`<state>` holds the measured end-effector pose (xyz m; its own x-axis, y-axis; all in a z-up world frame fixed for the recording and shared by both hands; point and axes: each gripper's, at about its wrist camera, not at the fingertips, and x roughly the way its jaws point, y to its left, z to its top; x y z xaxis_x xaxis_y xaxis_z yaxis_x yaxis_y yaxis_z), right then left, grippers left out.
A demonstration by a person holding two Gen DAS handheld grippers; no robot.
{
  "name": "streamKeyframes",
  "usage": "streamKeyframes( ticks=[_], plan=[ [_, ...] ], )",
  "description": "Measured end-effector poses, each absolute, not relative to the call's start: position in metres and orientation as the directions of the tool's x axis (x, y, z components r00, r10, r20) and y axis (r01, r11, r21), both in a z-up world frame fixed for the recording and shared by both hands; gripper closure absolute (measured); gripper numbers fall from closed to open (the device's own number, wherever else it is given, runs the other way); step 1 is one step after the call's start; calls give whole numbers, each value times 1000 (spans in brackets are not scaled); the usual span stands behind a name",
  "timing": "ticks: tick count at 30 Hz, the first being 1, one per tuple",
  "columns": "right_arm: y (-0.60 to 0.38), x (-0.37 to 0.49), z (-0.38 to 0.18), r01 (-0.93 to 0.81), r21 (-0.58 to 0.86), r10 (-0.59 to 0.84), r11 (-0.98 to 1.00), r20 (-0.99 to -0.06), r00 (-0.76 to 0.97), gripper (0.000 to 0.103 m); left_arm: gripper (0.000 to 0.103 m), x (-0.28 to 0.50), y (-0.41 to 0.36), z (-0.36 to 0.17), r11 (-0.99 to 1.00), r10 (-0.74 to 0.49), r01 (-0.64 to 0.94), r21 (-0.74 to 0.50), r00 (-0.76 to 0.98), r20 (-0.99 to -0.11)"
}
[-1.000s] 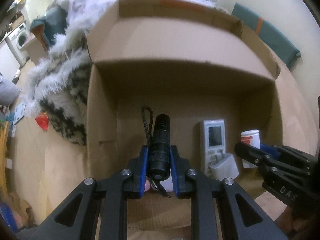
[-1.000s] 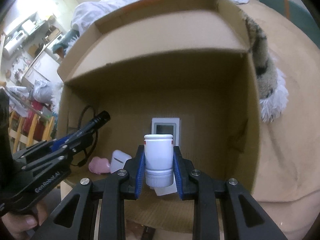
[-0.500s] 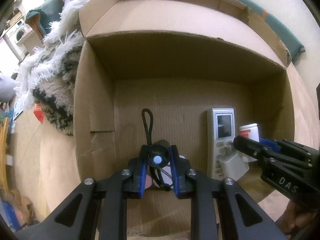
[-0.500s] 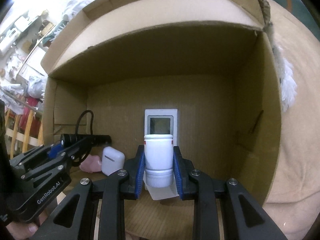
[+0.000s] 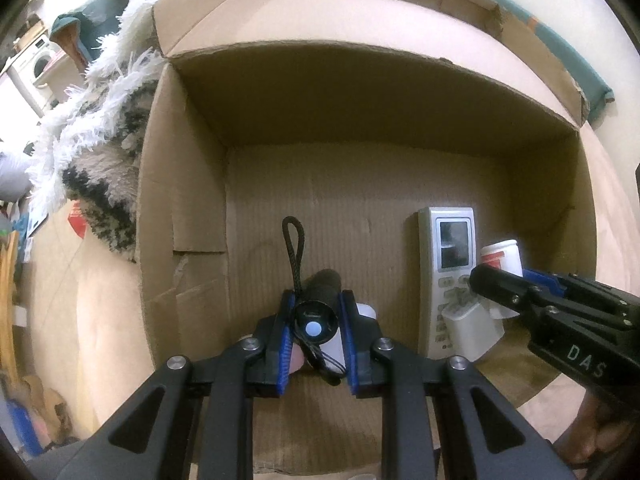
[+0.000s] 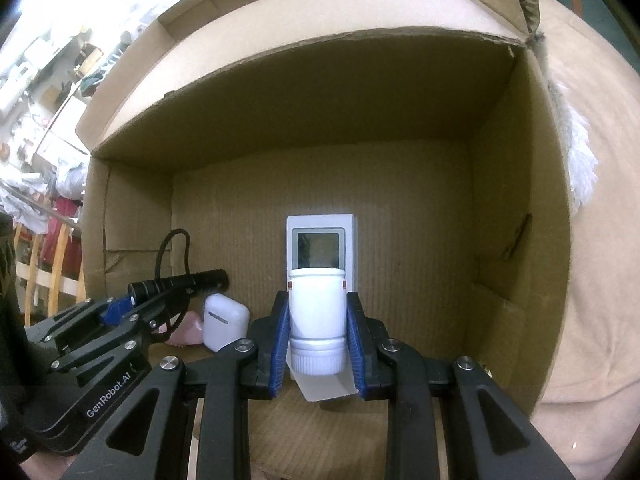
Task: Organize rigid objects
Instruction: 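Lower the white cylinder by the remote while the left lowers the flashlight by the pink item, opening both, then withdraw both open tools from the box toward the items in front of it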
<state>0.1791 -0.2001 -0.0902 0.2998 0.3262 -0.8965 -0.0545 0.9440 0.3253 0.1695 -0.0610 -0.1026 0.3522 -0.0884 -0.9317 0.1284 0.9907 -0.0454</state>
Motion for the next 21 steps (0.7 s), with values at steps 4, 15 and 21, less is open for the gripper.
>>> streamKeyframes(
  ticks=[4,15,21],
  plan=[
    [-202,177,-90,-60,324,326,944,-895,305,75,84,166,-62,-103,991,-82,132,-37,355,-931],
    [-207,175,-90,-43,349,344,936,-880,327,68,62,159,-69,-92,990,-48,143,6,371,-927],
    [-213,174,-77,-50,376,366,925,-850,379,33,44,161,-66,-82,992,-59,125,-12,381,-922]
  ],
)
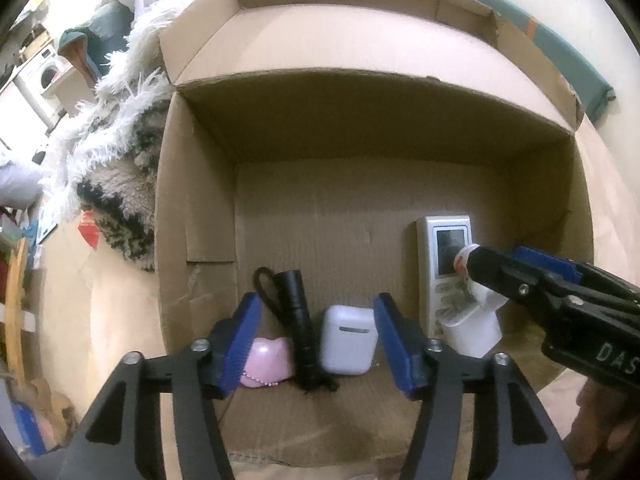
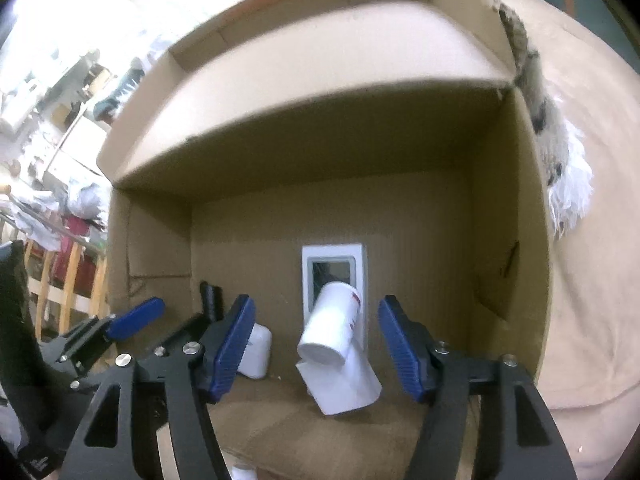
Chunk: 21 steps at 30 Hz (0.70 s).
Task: Organize rigid objects
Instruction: 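Withdraw both open tools from the box toward the items in front of it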
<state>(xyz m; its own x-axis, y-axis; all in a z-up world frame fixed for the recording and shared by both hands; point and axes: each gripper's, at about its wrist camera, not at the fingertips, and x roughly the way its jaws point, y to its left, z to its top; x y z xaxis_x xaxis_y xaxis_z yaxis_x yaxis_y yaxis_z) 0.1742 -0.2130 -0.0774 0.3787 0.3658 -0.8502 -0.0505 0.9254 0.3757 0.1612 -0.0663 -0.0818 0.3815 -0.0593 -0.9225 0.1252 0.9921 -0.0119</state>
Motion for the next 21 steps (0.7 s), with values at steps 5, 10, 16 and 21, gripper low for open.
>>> streamKeyframes(
  ticks=[5,10,16,21],
  plan=[
    [-218,172,-66,-58,400,384,915,-816,431,26,44,163,-65,-77,992,-55,127,-8,364,-930],
    [-221,171,-64,-49,403,381,914,-811,444,25,44,162,-62,-71,993,-45,120,1,384,-922],
    [-219,166,-56,-50,402,379,914,-806,454,25,44,156,-56,-58,994,-55,109,-11,408,-911],
    [-217,157,-43,-62,402,382,913,-793,474,25,44,150,-45,-41,996,-62,85,-29,417,-907]
  ],
)
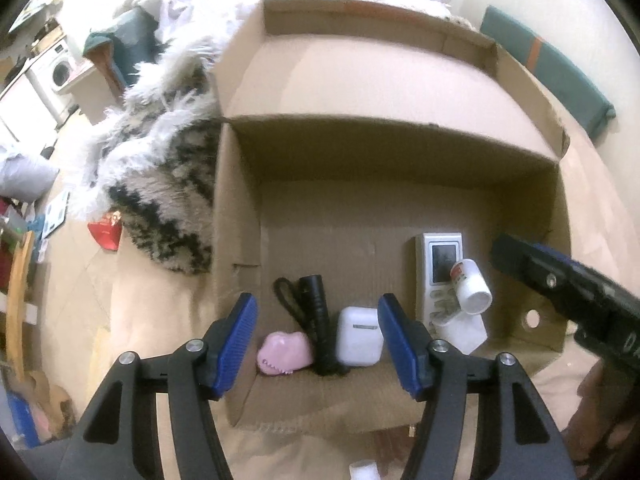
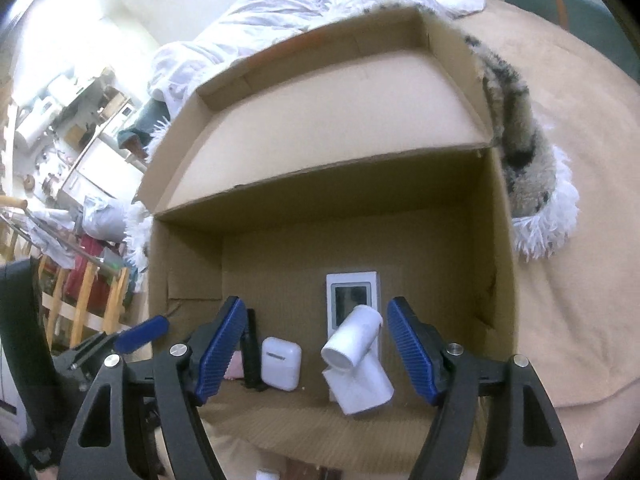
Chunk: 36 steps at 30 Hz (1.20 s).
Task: Organize rigid objects
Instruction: 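Withdraw both open tools from the box toward the items in front of it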
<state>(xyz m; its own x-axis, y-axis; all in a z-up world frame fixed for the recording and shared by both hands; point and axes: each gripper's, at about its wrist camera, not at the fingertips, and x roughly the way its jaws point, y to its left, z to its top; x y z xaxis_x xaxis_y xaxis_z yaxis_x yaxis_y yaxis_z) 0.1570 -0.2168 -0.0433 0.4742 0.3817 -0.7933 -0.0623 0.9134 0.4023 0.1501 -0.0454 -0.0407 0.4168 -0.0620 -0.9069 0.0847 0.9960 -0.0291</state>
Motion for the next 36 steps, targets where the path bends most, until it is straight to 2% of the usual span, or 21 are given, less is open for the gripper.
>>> streamKeyframes(
  ticks=[11,19,28,31,36],
  plan=[
    [-211,113,-15,-93,403,399,910,-796,455,25,44,114,-27,-1,997,-72,48,-57,435,-897],
    [-211,78,-16,-103,401,405,910,-807,431,25,43,82,-8,2,997,-72,10,-75,429,-900],
    [-233,63,-70,31,402,370,915,-869,327,25,42,58,3,-57,998,-35,-28,-47,332,-943],
    [-237,66,-81,57,373,341,926,-892,298,25,42,54,4,-77,992,-101,-50,-117,254,-962],
    [-234,68,-97,82,373,344,924,-908,240,25,42,42,-26,-107,977,-212,29,-210,130,-969]
  ],
)
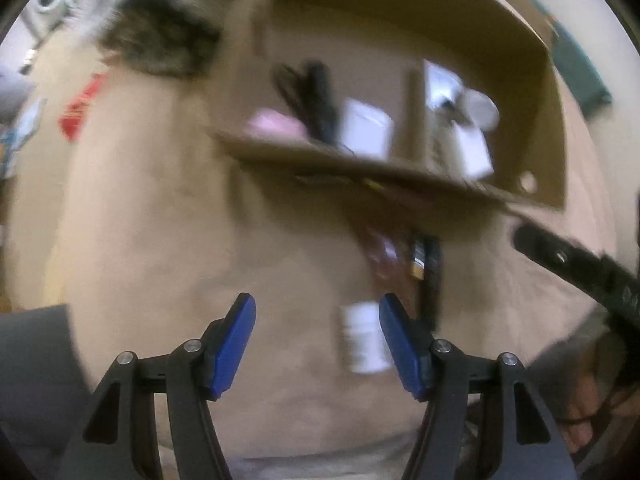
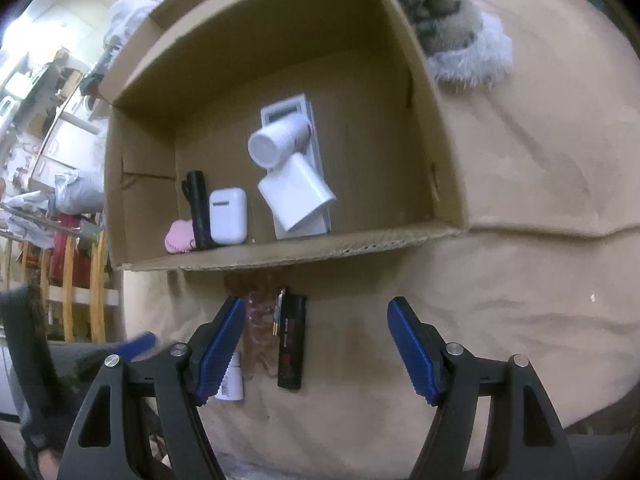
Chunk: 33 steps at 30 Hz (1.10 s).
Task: Organize rigid objects
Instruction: 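Withdraw both open tools from the box toward the items in front of it, then grasp the white pill bottle with the left tool while the right grasps the black lighter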
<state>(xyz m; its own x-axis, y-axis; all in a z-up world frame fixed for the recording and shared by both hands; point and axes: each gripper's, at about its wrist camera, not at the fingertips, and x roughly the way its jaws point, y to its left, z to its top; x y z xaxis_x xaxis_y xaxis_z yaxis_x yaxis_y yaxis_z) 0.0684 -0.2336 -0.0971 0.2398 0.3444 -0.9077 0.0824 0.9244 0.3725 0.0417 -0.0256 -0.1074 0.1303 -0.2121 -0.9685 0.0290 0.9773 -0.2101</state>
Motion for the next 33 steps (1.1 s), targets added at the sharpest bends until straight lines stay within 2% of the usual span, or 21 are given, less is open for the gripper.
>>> streamKeyframes(
  ticks=[5,6,8,9,13,18,20,21,27,28,29,31,33],
  plan=[
    [-232,71,-106,94,362,337,928,-918,208,25,43,36,-49,-133,975,-214,74,-210,48,-976],
    [-232,71,-106,94,362,337,928,-918,207,25,48,35,-52,-137,975,-210,78,-207,29,-977],
    [-232,71,-107,94,364,340,927,-918,203,25,64,32,-55,-144,976,-202,82,-202,-3,-979],
    [-232,71,-108,95,367,343,926,-918,199,25,78,32,-55,-146,971,-222,84,-223,-14,-975],
    [-231,73,-113,96,397,378,913,-910,169,25,79,31,-52,-144,968,-236,81,-236,-14,-972],
    [-214,72,-124,48,399,392,916,-914,104,26,79,35,-32,-129,987,-159,20,-158,75,-984],
    [-201,72,-127,-5,363,362,932,-929,82,42,79,38,-21,-123,991,-130,-23,-134,113,-985],
    [-193,71,-130,-28,346,348,938,-935,67,46,79,38,-19,-120,991,-127,-34,-132,121,-984],
    [-166,67,-157,-107,276,272,955,-961,-44,52,79,35,-16,-115,989,-125,-55,-134,141,-982],
    [-164,67,-157,-119,260,258,958,-966,-37,55,79,35,-16,-118,989,-129,-58,-138,137,-982],
    [-163,67,-158,-126,247,245,961,-969,-33,66,79,35,-18,-118,988,-132,-60,-141,134,-982],
    [-164,66,-160,-127,208,206,970,-978,-31,74,79,33,-21,-118,987,-137,-62,-145,129,-982],
    [-171,66,-160,-107,196,195,975,-980,-25,75,79,39,-12,-117,986,-140,-68,-149,123,-982]
  ],
)
